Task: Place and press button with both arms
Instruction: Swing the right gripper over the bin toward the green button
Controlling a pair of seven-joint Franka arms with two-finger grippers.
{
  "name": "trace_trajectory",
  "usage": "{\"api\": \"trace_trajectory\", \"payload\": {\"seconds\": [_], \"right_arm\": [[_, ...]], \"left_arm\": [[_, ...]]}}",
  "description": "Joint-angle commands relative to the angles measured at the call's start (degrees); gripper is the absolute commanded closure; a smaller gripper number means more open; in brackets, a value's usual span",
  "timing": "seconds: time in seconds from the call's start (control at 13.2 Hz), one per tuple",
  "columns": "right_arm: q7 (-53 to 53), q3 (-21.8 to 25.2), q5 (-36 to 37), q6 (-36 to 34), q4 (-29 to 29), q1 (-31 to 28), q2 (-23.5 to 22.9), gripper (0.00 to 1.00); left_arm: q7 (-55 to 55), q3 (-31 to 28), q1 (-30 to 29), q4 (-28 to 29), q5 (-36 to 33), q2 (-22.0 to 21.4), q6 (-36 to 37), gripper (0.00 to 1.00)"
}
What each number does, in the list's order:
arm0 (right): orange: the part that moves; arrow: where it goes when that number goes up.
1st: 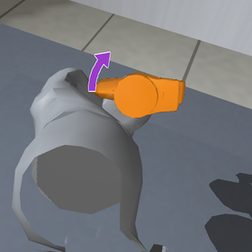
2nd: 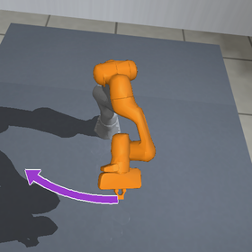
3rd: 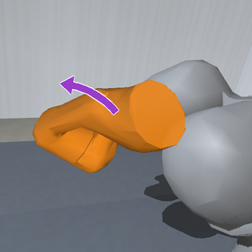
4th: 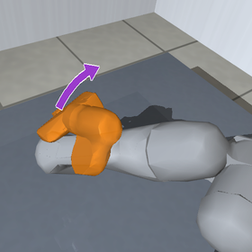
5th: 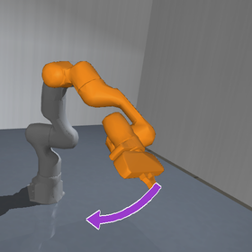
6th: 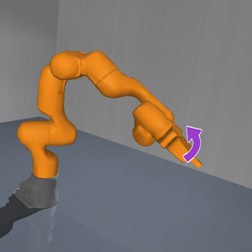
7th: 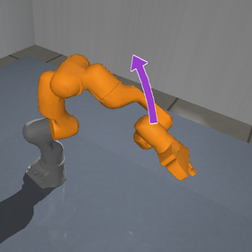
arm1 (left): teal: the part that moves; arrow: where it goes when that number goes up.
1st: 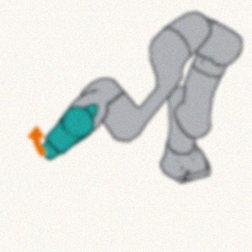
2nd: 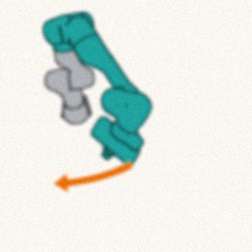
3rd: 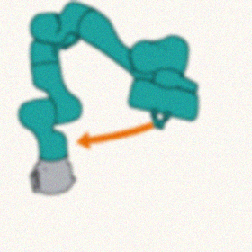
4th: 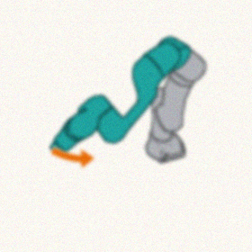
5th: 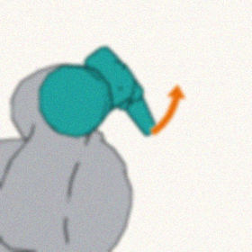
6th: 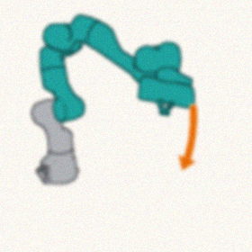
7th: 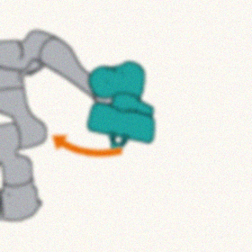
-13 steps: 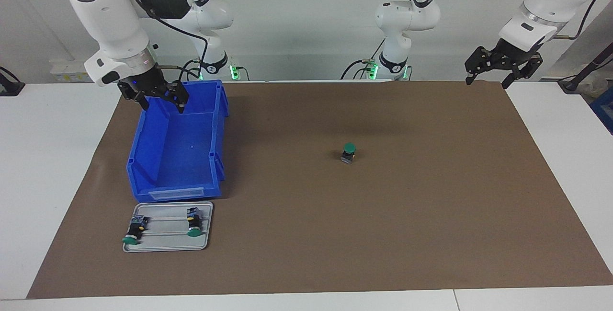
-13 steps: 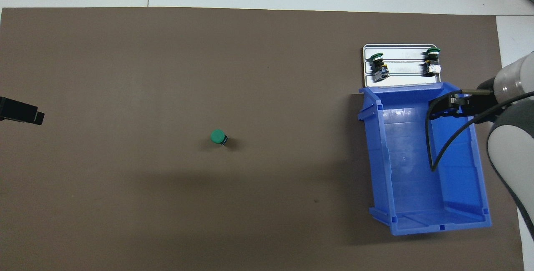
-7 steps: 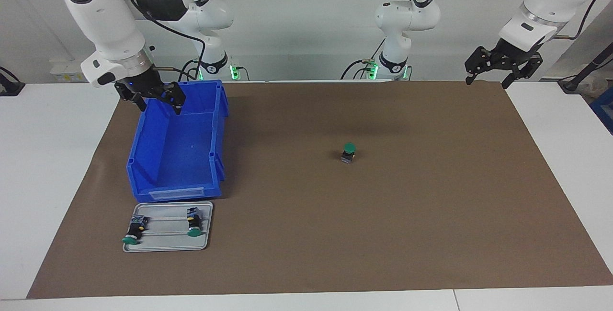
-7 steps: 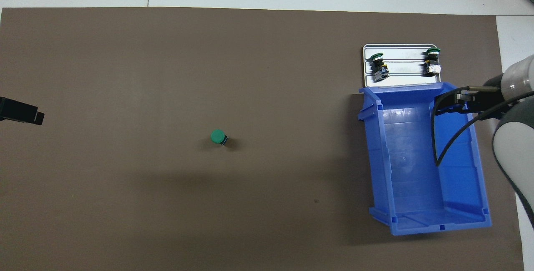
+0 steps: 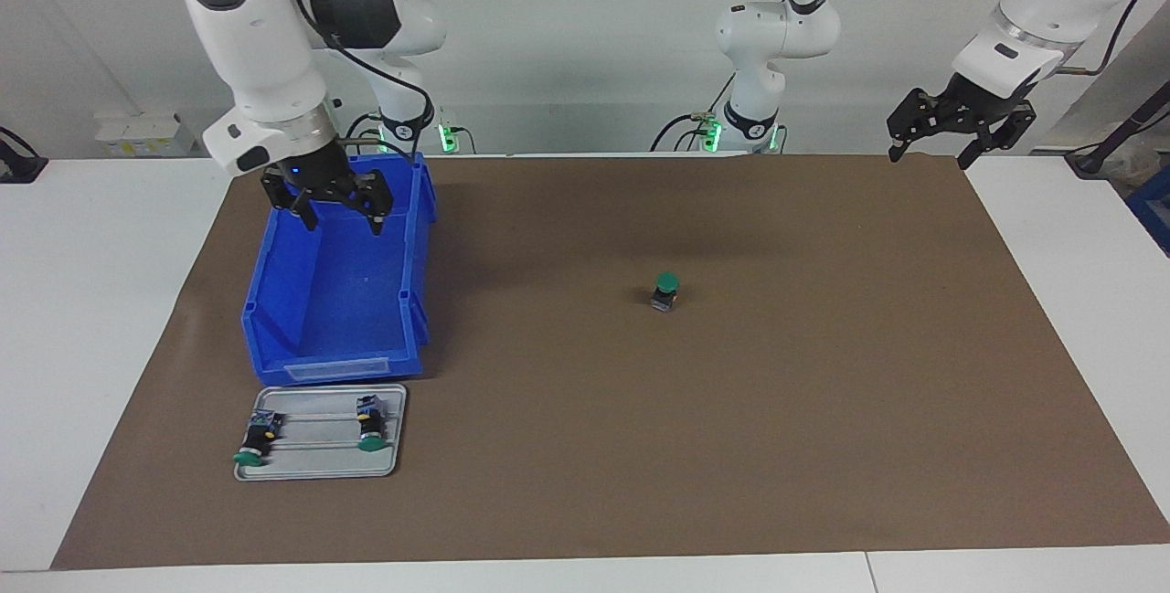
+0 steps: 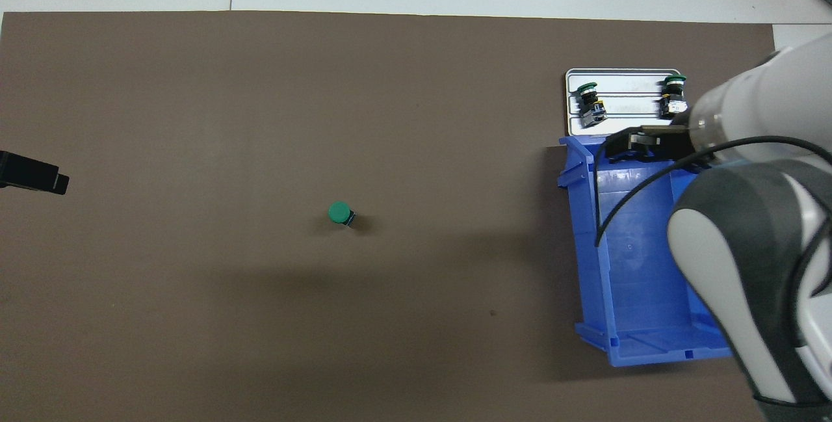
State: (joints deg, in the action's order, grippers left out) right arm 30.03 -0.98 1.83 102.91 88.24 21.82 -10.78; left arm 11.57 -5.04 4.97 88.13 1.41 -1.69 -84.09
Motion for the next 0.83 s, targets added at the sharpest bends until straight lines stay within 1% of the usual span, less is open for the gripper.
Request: {"api": "trace_trajectory", "payload": {"seconds": [0.0,0.08,0.23,0.38,0.45,0.61,0.76], "right_arm": [[9.7,0.2,1.7,0.4,-10.0,5.6,-9.7,0.10],[13.2,0.2,1.8,1.4,-11.1,8.2,-11.6,0.12],[21.2,0.2,2.4,5.8,-11.0,13.1,-14.9,0.13],[26.4,0.2,2.7,7.9,-11.0,15.6,-17.0,0.14],[28.7,0.6,2.8,8.8,-11.2,17.9,-19.3,0.14],[35.5,0.7,5.0,13.9,-12.2,19.8,-23.8,0.15],[38.5,0.5,5.6,15.8,-14.1,19.9,-26.7,0.16]], "left_arm": [[0.1,0.4,-0.7,1.8,0.5,-1.7,0.1,0.00],[0.1,0.4,-0.7,1.8,0.5,-1.7,0.1,0.00],[0.1,0.4,-0.7,1.8,0.5,-1.7,0.2,0.00],[0.1,0.4,-0.7,1.8,0.5,-1.7,0.2,0.00],[0.1,0.4,-0.7,1.8,0.5,-1.7,0.2,0.00],[0.1,0.4,-0.7,1.8,0.5,-1.7,0.2,0.00],[0.1,0.4,-0.7,1.8,0.5,-1.7,0.2,0.00]]}}
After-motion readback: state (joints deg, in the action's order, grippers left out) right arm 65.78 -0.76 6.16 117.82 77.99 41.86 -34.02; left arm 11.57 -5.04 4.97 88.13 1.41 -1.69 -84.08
